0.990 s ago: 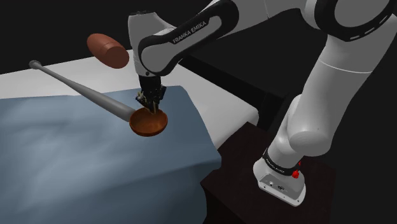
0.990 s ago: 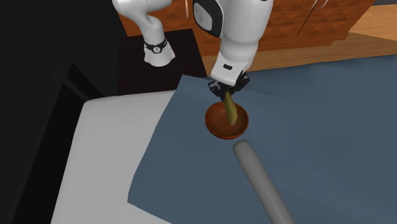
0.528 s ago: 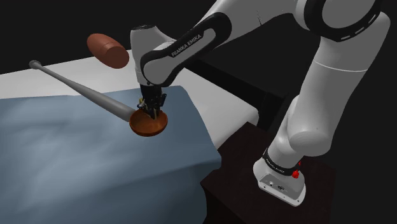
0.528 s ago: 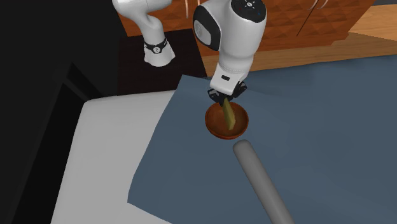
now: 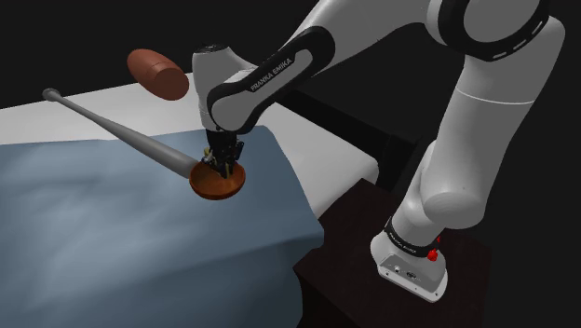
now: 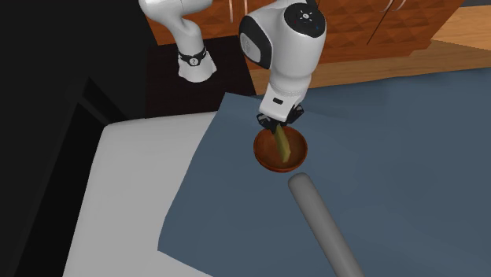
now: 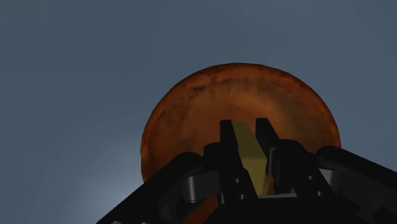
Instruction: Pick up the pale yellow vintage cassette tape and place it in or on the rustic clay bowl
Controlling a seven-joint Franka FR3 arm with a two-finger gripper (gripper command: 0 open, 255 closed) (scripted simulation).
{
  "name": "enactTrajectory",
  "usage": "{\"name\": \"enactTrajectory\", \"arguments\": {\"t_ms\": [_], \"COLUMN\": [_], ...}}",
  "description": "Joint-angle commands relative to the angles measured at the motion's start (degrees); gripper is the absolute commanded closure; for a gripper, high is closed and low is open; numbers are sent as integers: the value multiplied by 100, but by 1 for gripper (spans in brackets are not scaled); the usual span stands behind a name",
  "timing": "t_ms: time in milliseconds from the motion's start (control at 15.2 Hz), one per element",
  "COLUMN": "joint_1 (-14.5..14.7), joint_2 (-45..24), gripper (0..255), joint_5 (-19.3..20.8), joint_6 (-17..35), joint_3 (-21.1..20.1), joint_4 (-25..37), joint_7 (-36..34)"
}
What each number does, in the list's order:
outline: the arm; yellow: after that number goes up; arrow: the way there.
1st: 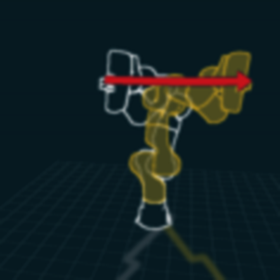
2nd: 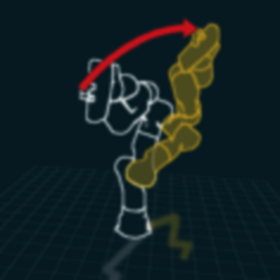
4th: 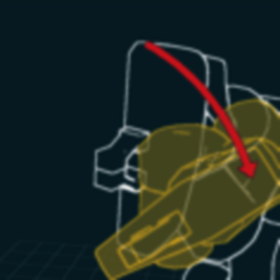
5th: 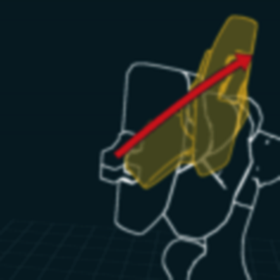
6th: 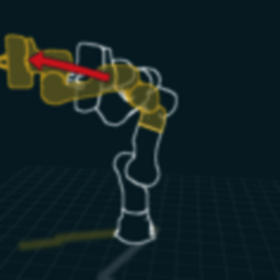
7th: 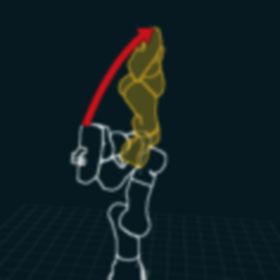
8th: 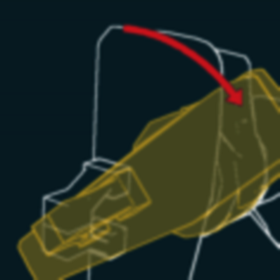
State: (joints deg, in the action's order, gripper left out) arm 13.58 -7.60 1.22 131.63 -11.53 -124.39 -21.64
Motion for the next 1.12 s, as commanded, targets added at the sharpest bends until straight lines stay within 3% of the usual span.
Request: {"name": "enactTrajectory", "arguments": {"t_ms": [0,66,396,660,1056], "joint_1": [0,0,0,-21,-20], "joint_2": [0,0,0,395,395], "gripper": [255,0,0,0,0], "joint_5": [0,0,0,-106,-106], "joint_6": [1,1,1,-688,-688], "joint_3": [0,0,0,-11,-10], "joint_4": [0,0,1,302,302], "joint_7": [0,0,0,75,75]}}
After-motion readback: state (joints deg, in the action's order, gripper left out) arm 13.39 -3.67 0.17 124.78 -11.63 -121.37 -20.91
